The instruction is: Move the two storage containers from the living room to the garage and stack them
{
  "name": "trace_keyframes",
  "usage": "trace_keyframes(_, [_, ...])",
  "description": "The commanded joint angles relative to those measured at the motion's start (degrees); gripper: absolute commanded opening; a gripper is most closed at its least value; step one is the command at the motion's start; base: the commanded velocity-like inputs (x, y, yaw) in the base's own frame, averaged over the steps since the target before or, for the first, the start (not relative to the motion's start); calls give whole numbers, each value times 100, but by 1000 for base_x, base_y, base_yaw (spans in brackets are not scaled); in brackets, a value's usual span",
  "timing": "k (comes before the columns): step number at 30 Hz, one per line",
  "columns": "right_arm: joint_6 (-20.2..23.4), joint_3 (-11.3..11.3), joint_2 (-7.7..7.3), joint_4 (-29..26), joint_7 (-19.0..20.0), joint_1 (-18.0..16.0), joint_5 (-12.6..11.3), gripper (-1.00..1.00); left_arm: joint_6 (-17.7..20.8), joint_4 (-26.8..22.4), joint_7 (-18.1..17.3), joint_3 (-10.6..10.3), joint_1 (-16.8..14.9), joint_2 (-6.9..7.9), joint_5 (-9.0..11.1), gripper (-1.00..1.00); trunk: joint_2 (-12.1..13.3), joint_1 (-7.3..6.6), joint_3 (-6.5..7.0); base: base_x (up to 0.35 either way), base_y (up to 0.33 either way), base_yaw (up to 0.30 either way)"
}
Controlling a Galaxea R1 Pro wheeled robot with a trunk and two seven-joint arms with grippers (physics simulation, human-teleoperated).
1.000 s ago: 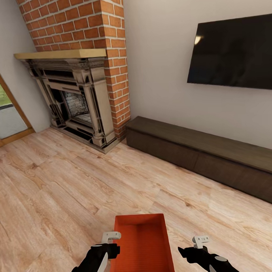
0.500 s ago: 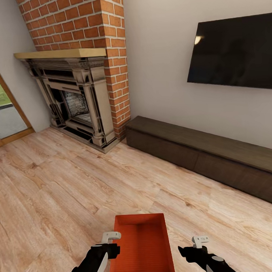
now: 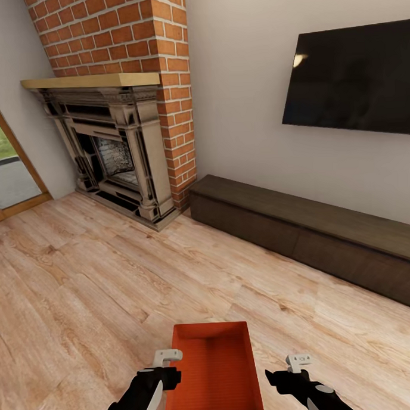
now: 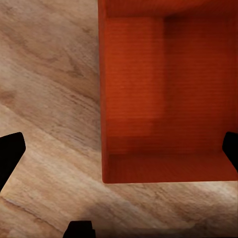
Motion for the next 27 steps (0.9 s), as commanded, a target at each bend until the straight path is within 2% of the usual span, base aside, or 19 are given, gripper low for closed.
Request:
trace_keyframes(1, [2, 44, -7, -2, 4, -2, -58, 100, 29, -10, -15, 34, 0, -9, -59, 100, -2, 0, -5, 0, 0, 0])
trace_keyframes(3, [2, 44, -7, -2, 11, -2, -58, 100, 29, -10, -15, 34, -1, -9, -59, 100, -2, 0, -5, 0, 0, 0])
trace_keyframes(27, [2, 44, -7, -2, 10, -2, -53, 100, 38, -10, -15, 34, 0, -9, -67, 100, -925, 505, -418, 0, 0, 0])
